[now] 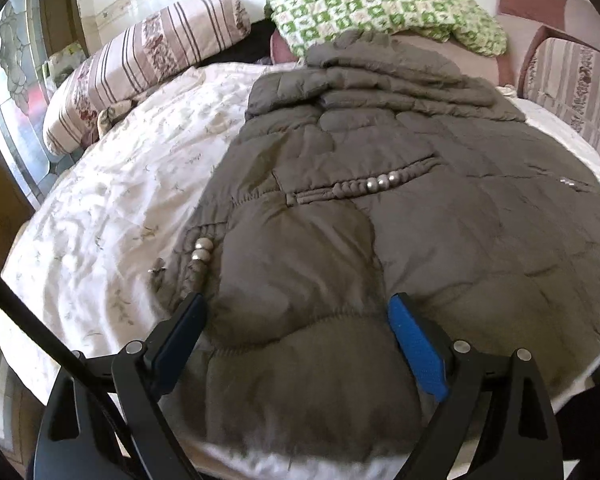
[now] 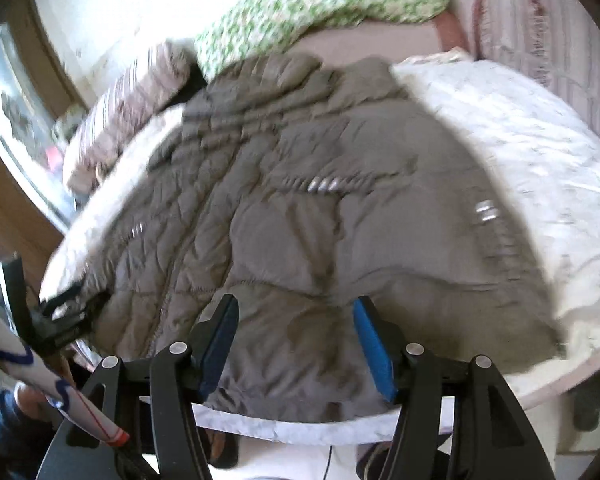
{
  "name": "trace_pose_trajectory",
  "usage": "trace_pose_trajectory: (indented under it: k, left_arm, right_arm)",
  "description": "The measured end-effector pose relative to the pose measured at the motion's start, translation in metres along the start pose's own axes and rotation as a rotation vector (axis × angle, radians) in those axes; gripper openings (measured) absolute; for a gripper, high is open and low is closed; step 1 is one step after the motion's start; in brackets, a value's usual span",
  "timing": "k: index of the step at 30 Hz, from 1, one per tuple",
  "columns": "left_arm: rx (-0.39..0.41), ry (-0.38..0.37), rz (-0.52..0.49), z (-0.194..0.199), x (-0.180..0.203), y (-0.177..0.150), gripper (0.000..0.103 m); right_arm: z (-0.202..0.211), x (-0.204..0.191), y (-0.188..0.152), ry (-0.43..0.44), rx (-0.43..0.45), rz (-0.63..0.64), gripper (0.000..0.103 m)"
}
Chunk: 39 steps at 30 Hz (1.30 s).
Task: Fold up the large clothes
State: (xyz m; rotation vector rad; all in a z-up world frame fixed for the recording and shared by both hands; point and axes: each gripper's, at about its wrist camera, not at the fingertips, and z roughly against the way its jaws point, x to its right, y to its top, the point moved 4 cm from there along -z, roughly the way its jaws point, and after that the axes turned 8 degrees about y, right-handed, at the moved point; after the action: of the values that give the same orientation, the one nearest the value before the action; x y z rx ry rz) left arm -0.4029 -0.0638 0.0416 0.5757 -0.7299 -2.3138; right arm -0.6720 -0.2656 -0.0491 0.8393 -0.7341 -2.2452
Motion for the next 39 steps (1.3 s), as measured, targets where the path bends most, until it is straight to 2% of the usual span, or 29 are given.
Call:
trace_pose_trajectory:
  k: [3, 5, 7, 8, 9, 11, 14, 19, 24, 27, 30, 32, 35, 39]
  left_arm:
    - [0.079, 0.015, 0.070, 0.022, -0.028, 0.004, 0.092]
    - [0.074, 0.006, 0.144, 0.024, -0.052, 0.006, 0.092]
    - [0.037, -0.007, 0.223, 0.017, -0.078, 0.003, 0.092]
    - [0.004, -0.028, 0.277, 0.010, -0.091, -0.001, 0.092]
    - [-0.045, -0.087, 0.373, 0.001, -0.106, -0.007, 0.091]
    - [-0.103, -0.161, 0.481, -0.012, -0.123, -0.014, 0.080]
    - [-0.125, -0.220, 0.551, -0.020, -0.131, -0.021, 0.077]
    - [-0.113, -0.275, 0.498, -0.017, -0.110, -0.020, 0.076]
    - [-0.146, -0.265, 0.432, -0.016, -0.087, -0.030, 0.075]
    - [-0.139, -0.244, 0.436, -0.014, -0.087, -0.032, 0.075]
    - [-0.146, -0.256, 0.452, -0.017, -0.088, -0.033, 0.075]
    - [-0.148, -0.272, 0.447, -0.017, -0.084, -0.034, 0.075]
    - [-0.144, -0.300, 0.420, -0.013, -0.073, -0.033, 0.075]
    - [-0.141, -0.341, 0.411, -0.012, -0.068, -0.033, 0.076]
  right_arm:
    - [0.033, 0.019, 0.009, -0.029, 0.118, -0.058, 0.066]
    - [0.055, 0.044, 0.015, -0.085, 0.210, -0.138, 0.074]
    - [0.065, 0.066, 0.016, -0.126, 0.251, -0.213, 0.077]
    - [0.066, 0.078, 0.015, -0.130, 0.252, -0.262, 0.078]
    - [0.066, 0.085, 0.016, -0.127, 0.248, -0.290, 0.077]
    - [0.062, 0.101, 0.012, -0.119, 0.238, -0.368, 0.077]
    - [0.057, 0.111, 0.008, -0.075, 0.228, -0.437, 0.077]
    - [0.051, 0.115, 0.001, -0.036, 0.192, -0.465, 0.077]
    - [0.051, 0.119, -0.001, -0.054, 0.185, -0.468, 0.077]
    - [0.056, 0.130, -0.004, -0.066, 0.207, -0.504, 0.077]
    - [0.052, 0.136, -0.009, -0.052, 0.184, -0.534, 0.078]
    - [0.048, 0.138, -0.010, -0.057, 0.169, -0.535, 0.077]
    - [0.055, 0.143, -0.009, -0.082, 0.200, -0.550, 0.077]
    - [0.048, 0.149, -0.013, -0.064, 0.178, -0.586, 0.077]
